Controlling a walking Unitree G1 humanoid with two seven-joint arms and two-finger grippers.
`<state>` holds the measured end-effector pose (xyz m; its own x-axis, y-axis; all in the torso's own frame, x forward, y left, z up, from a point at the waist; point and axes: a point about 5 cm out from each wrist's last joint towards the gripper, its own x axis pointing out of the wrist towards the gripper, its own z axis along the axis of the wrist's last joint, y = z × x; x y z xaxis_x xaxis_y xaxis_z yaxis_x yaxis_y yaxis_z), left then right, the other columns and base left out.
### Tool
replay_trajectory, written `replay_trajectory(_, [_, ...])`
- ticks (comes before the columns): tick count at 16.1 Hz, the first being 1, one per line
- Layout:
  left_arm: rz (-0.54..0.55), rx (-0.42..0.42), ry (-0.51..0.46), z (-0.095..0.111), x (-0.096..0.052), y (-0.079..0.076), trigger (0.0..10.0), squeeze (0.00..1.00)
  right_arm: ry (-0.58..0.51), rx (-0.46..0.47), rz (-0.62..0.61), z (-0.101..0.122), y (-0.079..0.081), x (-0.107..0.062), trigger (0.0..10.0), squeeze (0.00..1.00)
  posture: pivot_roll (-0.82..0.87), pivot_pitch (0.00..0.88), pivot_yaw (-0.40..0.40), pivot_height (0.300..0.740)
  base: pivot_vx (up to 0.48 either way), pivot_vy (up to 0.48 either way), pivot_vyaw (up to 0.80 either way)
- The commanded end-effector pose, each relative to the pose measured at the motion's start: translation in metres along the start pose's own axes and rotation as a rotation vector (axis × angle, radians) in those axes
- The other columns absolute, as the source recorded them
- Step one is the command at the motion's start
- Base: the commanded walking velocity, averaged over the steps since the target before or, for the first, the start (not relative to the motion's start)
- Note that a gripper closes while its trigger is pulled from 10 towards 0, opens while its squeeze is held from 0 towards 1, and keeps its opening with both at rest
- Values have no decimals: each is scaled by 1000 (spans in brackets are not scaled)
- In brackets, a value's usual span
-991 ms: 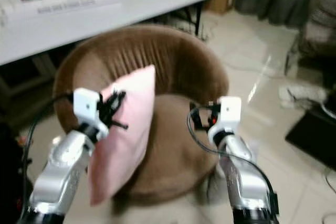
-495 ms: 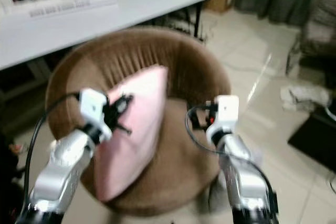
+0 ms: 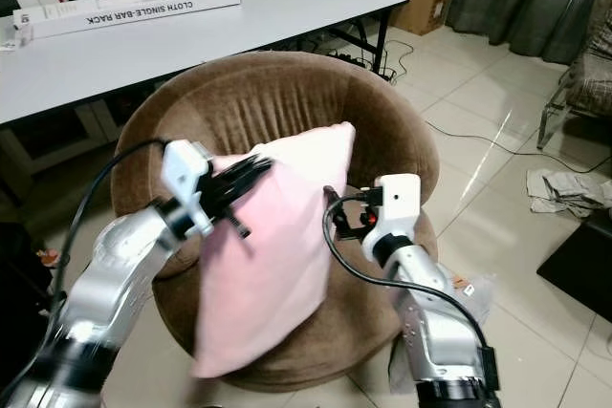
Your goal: Move the pillow to the sofa from floor
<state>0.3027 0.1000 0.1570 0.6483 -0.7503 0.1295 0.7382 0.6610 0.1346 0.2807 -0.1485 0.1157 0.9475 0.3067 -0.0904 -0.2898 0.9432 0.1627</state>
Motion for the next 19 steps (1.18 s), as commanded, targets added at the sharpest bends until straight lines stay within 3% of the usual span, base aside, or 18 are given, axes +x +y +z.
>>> replay_trajectory(1, [-24, 15, 0, -4, 8, 2, 10000, 0, -9, -4, 9, 4, -1, -3, 10000, 0, 29, 0, 12, 740, 0, 0, 0])
replay_trajectory(4, [-75, 11, 37, -21, 28, 4, 10000, 0, 3, -33, 32, 5, -1, -13, 10000, 0, -13, 0, 12, 740, 0, 0, 0])
replay_trajectory(8, [-46, 49, 92, -29, 36, 21, 10000, 0, 44, -72, 92, 5, 6, -31, 10000, 0, -74, 0, 5, 740, 0, 0, 0])
replay_trajectory(11, [46, 136, 232, -39, 24, 48, 10000, 0, 122, -135, 215, -3, 21, -41, 10000, 0, -115, 0, 7, 740, 0, 0, 0])
replay_trajectory(13, [155, 172, 341, -43, 10, 72, 10000, 0, 245, -254, 357, -19, 31, -44, 10000, 0, -139, 0, 2, 740, 0, 0, 0])
replay_trajectory(17, [273, 277, 477, -50, -4, 89, 10000, 0, 290, -294, 433, -28, 40, -31, 10000, 0, -149, 0, -9, 740, 0, 0, 0])
replay_trajectory(19, [308, 387, 557, -51, -7, 95, 10000, 0, 316, -313, 494, -34, 52, -24, 10000, 0, -162, 0, -22, 740, 0, 0, 0])
